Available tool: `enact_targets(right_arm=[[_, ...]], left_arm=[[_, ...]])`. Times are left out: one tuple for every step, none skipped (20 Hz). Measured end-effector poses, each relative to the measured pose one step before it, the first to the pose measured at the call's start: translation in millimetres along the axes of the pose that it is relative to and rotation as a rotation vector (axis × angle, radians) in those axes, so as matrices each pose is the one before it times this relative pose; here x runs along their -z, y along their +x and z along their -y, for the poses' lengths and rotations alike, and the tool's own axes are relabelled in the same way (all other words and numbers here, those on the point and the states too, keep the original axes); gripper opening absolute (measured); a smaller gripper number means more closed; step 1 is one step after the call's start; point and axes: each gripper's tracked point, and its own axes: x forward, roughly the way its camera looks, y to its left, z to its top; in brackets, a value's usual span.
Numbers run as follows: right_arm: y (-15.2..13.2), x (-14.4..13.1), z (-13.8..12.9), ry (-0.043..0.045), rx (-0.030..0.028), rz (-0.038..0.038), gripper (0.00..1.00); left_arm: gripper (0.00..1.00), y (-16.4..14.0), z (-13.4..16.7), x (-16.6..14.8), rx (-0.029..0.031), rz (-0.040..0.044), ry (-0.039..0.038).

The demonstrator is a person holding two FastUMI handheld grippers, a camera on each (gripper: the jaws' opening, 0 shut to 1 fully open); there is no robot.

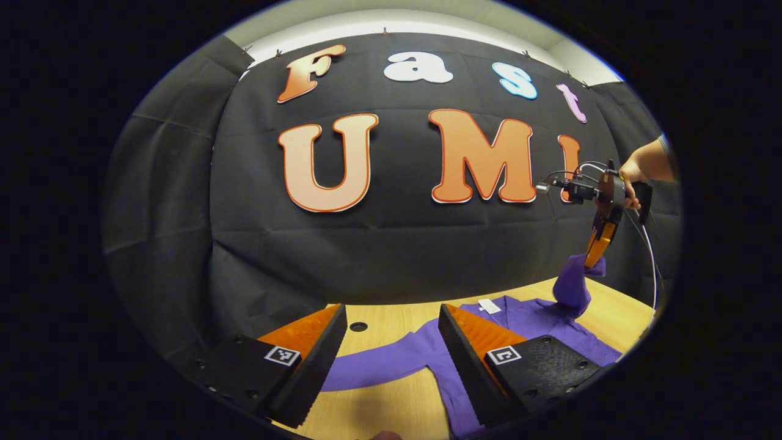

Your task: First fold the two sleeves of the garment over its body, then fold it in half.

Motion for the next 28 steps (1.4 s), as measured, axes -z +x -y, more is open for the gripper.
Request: enact_targets(right_arm=[[7.23, -9.59, -11.84, -0.01053, -0.00938, 0.00927, 0.03], [6.99, -11.28, -8.92, -0.00510, -0.00561, 0.00669, 0.03], [5.88, -8.31, -10.39, 0.00057, -0.01025, 0.00061, 0.03], [8.43, -10.66, -7.75, -0.00393, -0.00205, 0.00224, 0.03], [8.76, -6.45, -10.03, -0.00288, -0.00942, -0.00678, 0.03], [8.87, -7.81, -8.56, -0.01454, -0.00532, 0.00020, 0.03], [9.32, -6.44, -9.98, -0.00512, -0.01051, -0.00816, 0.03], [7.71, -6.87, -10.49, -0.01022, -0.00939, -0.00250, 0.03], [8.01, -7.79, -8.79, -0.00968, -0.00592, -0.00323, 0.03], [8.51, -4.75, -9.02, -0.00647, -0.00866, -0.01155, 0.03], [10.07, -5.69, -7.00, -0.01501, -0.00117, -0.00654, 0.03], [10.04, -5.63, -7.70, -0.00441, -0.00784, -0.01000, 0.03], [9.66, -5.47, -5.51, -0.00573, 0.00128, -0.00640, 0.03], [10.23, -5.40, -2.17, -0.00471, 0.00931, -0.00819, 0.03], [8.79, -2.12, -4.44, 0.00429, -0.00913, -0.01638, 0.03], [6.88, -1.76, -10.73, 0.01737, -0.03604, -0.01788, 0.06], [4.56, -3.08, -10.02, 0.01606, -0.03292, -0.00811, 0.10], [3.13, -4.35, -5.38, -0.00091, -0.01239, 0.00369, 0.15], [2.35, -4.67, 3.32, -0.01475, 0.01378, 0.01528, 0.17], [1.06, -3.23, 2.67, -0.00347, 0.01419, 0.00595, 0.20], [-0.92, -2.11, -1.68, 0.00819, -0.00156, 0.01001, 0.31], [-2.62, -1.43, -0.51, 0.00613, -0.00370, 0.00857, 0.24], [-4.38, -1.13, 3.86, 0.00357, 0.00504, 0.01480, 0.27], [-6.16, -3.31, 2.20, 0.00621, 0.00051, 0.02794, 0.30], [-7.18, -3.90, 1.30, 0.00971, -0.00193, 0.03606, 0.31], [-9.15, -1.86, 3.35, 0.01334, 0.00223, 0.03212, 0.35], [-10.40, -2.79, 4.92, 0.01407, 0.00192, 0.03418, 0.37], [-10.06, -2.23, 5.87, 0.01590, 0.01048, 0.03194, 0.43]], left_arm=[[0.95, 0.75, -6.07, 0.79, -0.00357, -0.00120, -0.00092], [0.95, 1.94, -4.25, 2.68, -0.00158, -0.00354, -0.00182], [0.95, 1.17, -5.12, 2.13, -0.00190, -0.00765, -0.00210], [0.95, 1.37, -4.89, 3.93, -0.00371, -0.00745, -0.00191], [0.95, 2.71, -4.77, 2.42, -0.00302, -0.00726, -0.00315], [0.95, 1.07, -4.66, 1.26, -0.00285, -0.00300, 0.00035], [0.95, 0.95, -4.39, 1.54, -0.00287, -0.00441, 0.00006], [0.95, 0.27, -3.62, 2.95, -0.00397, -0.00502, 0.00104], [0.95, 0.82, -4.88, 0.90, -0.00543, -0.00338, -0.00119], [0.95, 1.23, -4.48, 3.21, -0.00658, -0.00423, -0.00371], [0.95, 0.81, -3.21, 4.42, -0.00581, -0.00841, -0.00355], [0.95, 0.49, -2.99, 1.25, -0.00467, -0.00408, -0.00474], [0.95, -0.12, -1.90, 1.52, -0.00260, -0.00661, -0.00329], [0.95, -0.19, -2.83, 2.52, -0.00442, -0.00502, -0.00085], [0.95, 0.05, -2.59, 0.12, -0.00330, -0.00290, 0.00016], [0.95, 0.29, -1.74, 2.49, -0.00481, -0.00178, 0.00050], [0.95, 0.80, -3.00, 1.39, -0.00502, -0.00351, -0.00103], [0.95, 0.37, -2.05, 3.21, -0.00560, -0.00696, -0.00130], [0.95, 0.53, -2.80, 0.85, -0.00589, -0.00422, -0.00290], [0.95, -0.61, -1.37, 2.79, -0.00437, -0.00689, -0.00171], [0.95, 1.21, -1.51, 1.46, -0.00376, -0.00259, -0.00215], [0.95, 2.29, 0.30, 1.23, -0.00037, -0.00233, -0.00061], [0.95, 1.49, -3.54, -0.34, -0.00963, -0.00059, 0.00431], [0.95, 2.97, -3.65, 1.72, -0.00671, -0.00351, 0.00506], [0.95, 3.43, -2.92, 1.68, -0.00130, -0.00301, 0.00457], [0.95, 5.81, -2.10, 7.31, -0.00075, -0.02041, 0.00639], [0.95, 6.24, -4.16, 8.52, -0.00790, -0.02622, 0.01235], [0.95, 7.45, -6.13, 5.76, -0.00411, -0.00993, 0.00660]])
